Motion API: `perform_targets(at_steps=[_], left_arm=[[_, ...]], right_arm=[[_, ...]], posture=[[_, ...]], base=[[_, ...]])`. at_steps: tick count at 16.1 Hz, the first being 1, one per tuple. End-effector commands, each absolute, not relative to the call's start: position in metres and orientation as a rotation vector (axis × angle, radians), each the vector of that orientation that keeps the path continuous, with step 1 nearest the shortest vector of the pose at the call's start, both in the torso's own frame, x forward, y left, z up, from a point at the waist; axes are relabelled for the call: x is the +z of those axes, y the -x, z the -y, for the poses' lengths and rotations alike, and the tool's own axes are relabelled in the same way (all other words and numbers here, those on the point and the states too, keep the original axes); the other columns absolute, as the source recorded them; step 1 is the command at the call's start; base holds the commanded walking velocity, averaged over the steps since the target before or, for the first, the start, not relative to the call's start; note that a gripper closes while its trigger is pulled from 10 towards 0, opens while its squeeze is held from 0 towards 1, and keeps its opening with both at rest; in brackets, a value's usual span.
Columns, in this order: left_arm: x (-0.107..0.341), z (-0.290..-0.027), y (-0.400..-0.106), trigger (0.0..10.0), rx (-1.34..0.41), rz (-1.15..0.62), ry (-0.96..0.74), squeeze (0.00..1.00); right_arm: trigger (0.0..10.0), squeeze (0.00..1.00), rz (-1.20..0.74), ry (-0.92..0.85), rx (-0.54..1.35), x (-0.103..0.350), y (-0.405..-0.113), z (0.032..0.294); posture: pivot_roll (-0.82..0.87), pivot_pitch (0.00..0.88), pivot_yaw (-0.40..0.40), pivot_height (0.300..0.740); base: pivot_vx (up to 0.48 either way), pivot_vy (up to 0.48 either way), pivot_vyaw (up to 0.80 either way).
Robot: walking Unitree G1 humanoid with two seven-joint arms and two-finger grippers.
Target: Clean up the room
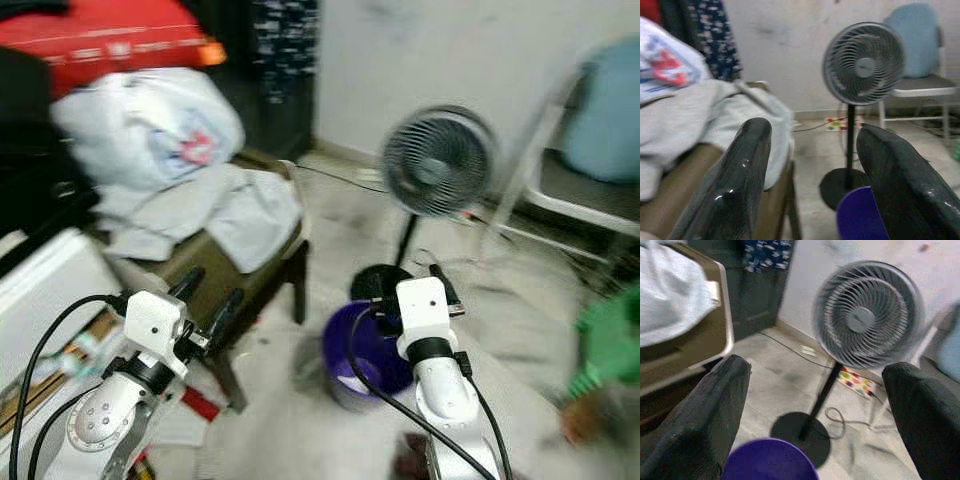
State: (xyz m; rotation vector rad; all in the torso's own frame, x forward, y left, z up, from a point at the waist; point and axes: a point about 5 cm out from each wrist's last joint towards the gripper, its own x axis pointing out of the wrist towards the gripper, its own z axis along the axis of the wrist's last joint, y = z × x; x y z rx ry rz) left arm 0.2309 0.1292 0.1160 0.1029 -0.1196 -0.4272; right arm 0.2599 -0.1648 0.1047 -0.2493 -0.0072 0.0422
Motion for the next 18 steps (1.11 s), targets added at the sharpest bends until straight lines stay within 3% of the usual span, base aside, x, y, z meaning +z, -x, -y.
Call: perform_targets(at_steps=[1, 6, 18], left_arm=[[0.1175, -0.1272, -0.23, 10.0, -0.444, 0.123, -0.099, 0.0], [0.1175, -0.1267, -0.2302, 10.0, -0.452, 0.124, -0.09, 0.0], [0.1169, -0.1265, -0.232, 10.0, -0.459, 0.122, -0.087, 0.0]], right_arm=[[10.0, 0.0, -0.007, 0.244, 0.044, 0.1031, -0.2604, 0.1661], [10.0, 0.0, -0.01, 0.247, 0.049, 0.1026, -0.2612, 0.1661], [10.0, 0.0, -0.02, 0.251, 0.054, 0.1012, -0.2644, 0.1656]], posture=[[-0.09, 0.087, -0.017, 0.74], [-0.09, 0.087, -0.019, 0.74], [-0.09, 0.084, -0.018, 0.74]], base=[[0.0, 0.0, -0.4], [0.153, 0.0, 0.0], [0.313, 0.0, 0.0]])
